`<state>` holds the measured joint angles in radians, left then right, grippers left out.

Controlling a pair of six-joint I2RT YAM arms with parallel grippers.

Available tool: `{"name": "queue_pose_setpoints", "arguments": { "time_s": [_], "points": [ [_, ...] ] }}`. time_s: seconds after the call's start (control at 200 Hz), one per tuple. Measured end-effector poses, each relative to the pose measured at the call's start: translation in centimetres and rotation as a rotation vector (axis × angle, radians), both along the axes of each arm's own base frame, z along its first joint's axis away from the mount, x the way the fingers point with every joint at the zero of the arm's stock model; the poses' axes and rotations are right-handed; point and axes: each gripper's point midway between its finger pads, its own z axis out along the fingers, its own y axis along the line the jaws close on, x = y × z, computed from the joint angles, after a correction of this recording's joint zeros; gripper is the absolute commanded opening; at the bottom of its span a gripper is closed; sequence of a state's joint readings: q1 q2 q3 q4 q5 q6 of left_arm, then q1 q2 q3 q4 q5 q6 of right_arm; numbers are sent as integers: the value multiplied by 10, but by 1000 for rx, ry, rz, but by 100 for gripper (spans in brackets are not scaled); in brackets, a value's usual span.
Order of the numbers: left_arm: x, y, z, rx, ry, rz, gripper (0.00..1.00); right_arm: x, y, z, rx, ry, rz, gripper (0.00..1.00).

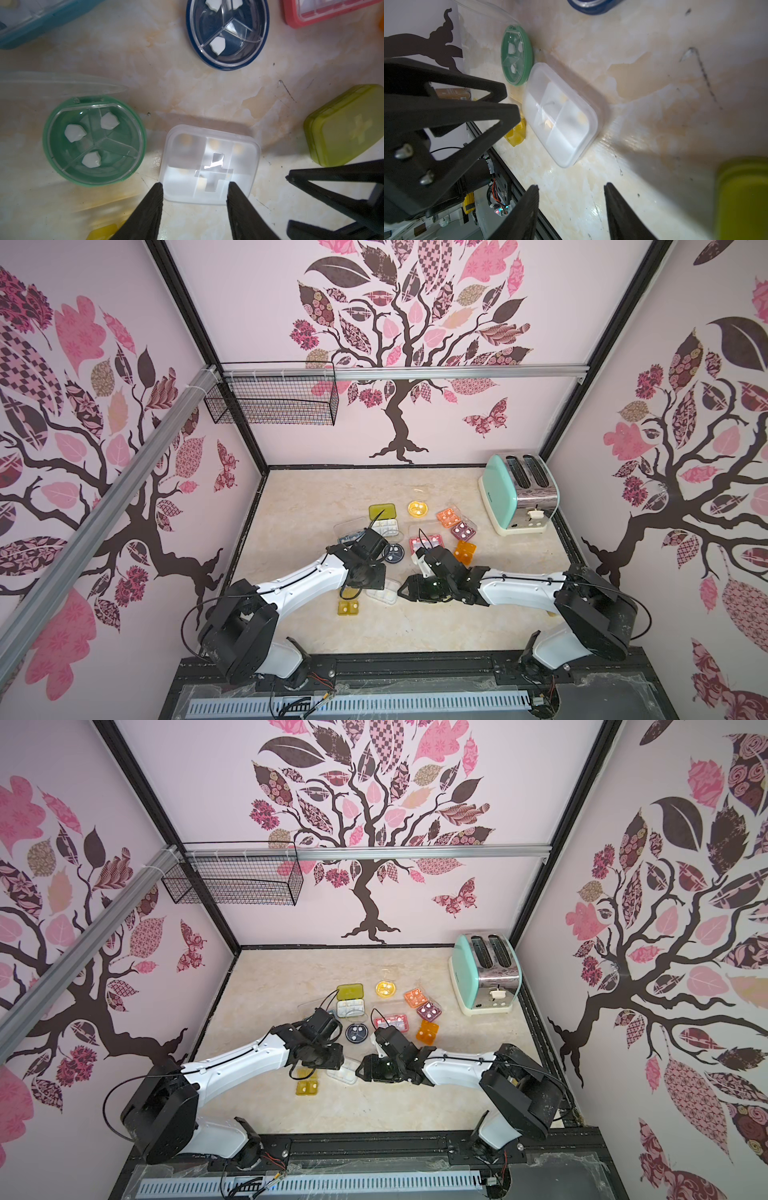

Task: Close pillboxes
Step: Adjust the pillbox at the center of the board, then close the lid on the pillbox.

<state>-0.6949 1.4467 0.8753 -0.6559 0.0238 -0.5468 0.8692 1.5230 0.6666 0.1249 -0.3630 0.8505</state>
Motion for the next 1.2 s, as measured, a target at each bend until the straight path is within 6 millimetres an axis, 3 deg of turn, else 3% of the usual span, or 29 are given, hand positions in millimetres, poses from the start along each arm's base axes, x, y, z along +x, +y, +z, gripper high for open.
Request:
{"name": "queue_pose_setpoints", "arguments": {
  "time_s": [0.26, 0.52, 0.77, 1.02, 1.201],
  "points": [
    [-1, -1, -16, -5, 44, 1, 57, -2, 0, -5, -8, 11, 15, 58],
    [-6, -13, -19, -65, 84, -14, 52, -8, -3, -10, -31, 14, 46, 57],
    [-29, -19, -24, -128, 143, -12, 50, -13, -14, -20, -92, 38, 51, 57],
    [-28, -20, -14, -131, 108, -17, 53, -9, -20, -23, -125, 29, 29, 55],
    [-29, -18, -16, -122, 110, -16, 53, 6, -7, -9, -108, -14, 32, 53]
  ]
}}
